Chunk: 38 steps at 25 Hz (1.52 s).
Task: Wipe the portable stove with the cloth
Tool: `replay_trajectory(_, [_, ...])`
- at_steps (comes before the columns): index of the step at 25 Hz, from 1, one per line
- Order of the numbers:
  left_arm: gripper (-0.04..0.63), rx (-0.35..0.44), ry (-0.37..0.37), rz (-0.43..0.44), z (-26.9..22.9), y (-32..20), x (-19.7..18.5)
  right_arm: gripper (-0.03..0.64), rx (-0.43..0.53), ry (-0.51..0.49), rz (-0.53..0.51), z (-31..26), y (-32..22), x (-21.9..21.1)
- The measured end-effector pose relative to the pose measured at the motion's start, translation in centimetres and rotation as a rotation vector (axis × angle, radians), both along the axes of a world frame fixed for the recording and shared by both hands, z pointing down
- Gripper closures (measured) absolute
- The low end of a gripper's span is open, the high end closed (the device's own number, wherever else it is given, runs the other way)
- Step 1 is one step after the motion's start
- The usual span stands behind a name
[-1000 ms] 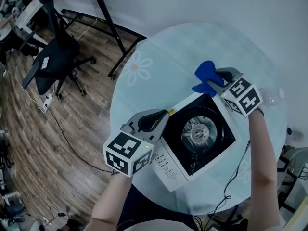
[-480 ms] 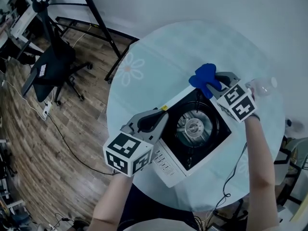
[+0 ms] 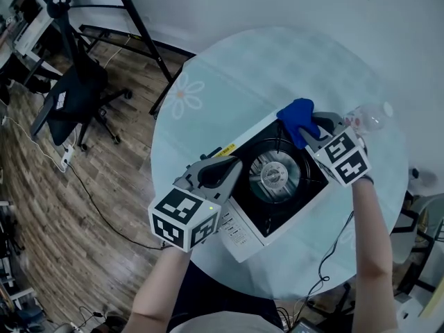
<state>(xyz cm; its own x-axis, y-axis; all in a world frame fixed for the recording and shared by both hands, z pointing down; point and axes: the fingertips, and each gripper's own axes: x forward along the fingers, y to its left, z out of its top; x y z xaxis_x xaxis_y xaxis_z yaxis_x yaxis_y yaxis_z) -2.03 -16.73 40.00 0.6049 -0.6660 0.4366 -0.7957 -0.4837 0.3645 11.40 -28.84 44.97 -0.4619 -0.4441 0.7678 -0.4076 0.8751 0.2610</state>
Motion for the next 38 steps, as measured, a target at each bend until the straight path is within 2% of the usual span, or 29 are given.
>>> replay_trajectory(9, [0.566,-0.002,0.013,0.062,0.1,1.9,1.1,0.502,0.013,-0.009,0.060,-0.3,3.0,2.3])
replay_trajectory(27, [0.566,-0.001,0.011,0.172,-0.4,4.0,3.2,0.503,-0.020,-0.052,0.268,-0.2,7.9,9.3])
replay_trajectory(38, [0.566,-0.022,0.012,0.237,0.1,5.1,4.2,0.503,-0.012,-0.042,0.368,-0.2,10.2,12.3])
